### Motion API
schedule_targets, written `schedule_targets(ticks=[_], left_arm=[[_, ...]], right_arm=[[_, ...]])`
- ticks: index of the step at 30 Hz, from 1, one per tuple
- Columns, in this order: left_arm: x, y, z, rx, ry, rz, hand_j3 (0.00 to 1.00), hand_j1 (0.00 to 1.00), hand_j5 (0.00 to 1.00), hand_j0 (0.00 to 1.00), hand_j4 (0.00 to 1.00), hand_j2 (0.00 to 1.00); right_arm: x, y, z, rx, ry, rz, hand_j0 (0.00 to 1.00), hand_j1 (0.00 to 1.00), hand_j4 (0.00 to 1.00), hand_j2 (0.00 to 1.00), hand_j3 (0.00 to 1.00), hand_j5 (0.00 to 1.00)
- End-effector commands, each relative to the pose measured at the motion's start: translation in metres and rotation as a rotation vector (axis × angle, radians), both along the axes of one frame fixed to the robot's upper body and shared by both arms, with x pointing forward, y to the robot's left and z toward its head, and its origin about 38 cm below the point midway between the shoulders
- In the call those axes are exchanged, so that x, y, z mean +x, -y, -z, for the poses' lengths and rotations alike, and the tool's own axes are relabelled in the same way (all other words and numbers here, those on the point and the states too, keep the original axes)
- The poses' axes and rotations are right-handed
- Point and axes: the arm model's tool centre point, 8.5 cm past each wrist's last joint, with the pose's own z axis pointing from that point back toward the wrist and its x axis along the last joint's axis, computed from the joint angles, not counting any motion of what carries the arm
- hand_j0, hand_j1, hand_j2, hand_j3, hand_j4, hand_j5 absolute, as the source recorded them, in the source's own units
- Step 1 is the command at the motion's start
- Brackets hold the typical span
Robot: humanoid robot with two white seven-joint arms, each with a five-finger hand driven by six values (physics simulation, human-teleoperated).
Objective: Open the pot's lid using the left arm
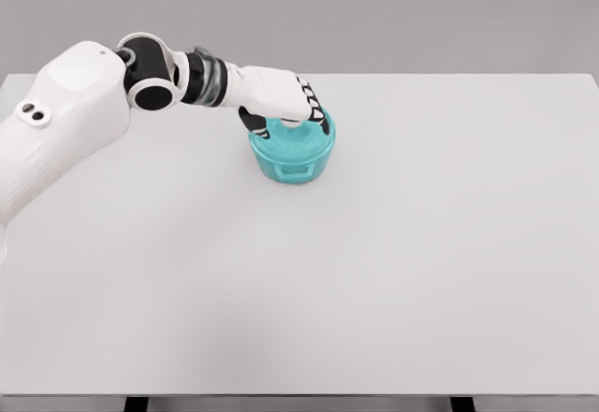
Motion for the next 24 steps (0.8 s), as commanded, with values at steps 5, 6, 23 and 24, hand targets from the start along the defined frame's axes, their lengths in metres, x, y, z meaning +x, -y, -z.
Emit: schedule_targets(ticks=[5, 6, 23, 24], left_arm=[[0.0, 0.0, 0.0, 0.003, 0.005, -0.002, 0.79, 0.79, 0.79, 0.79, 0.79, 0.79], [0.0, 0.001, 0.0, 0.008, 0.008, -0.001, 0.79, 0.79, 0.79, 0.79, 0.79, 0.79], [0.003, -0.002, 0.006, -0.003, 0.05, -0.005, 0.73, 0.73, 0.73, 0.73, 0.73, 0.73], [0.003, -0.002, 0.008, -0.002, 0.047, -0.005, 0.73, 0.73, 0.73, 0.73, 0.73, 0.73]], right_arm=[[0.0, 0.0, 0.0, 0.0, 0.0, 0.0, 1.0, 1.0, 1.0, 1.0, 1.0, 1.0], [0.0, 0.0, 0.0, 0.0, 0.0, 0.0, 1.0, 1.0, 1.0, 1.0, 1.0, 1.0], [0.0, 0.0, 0.0, 0.0, 0.0, 0.0, 1.0, 1.0, 1.0, 1.0, 1.0, 1.0], [0.0, 0.0, 0.0, 0.0, 0.0, 0.0, 1.0, 1.0, 1.0, 1.0, 1.0, 1.0]])
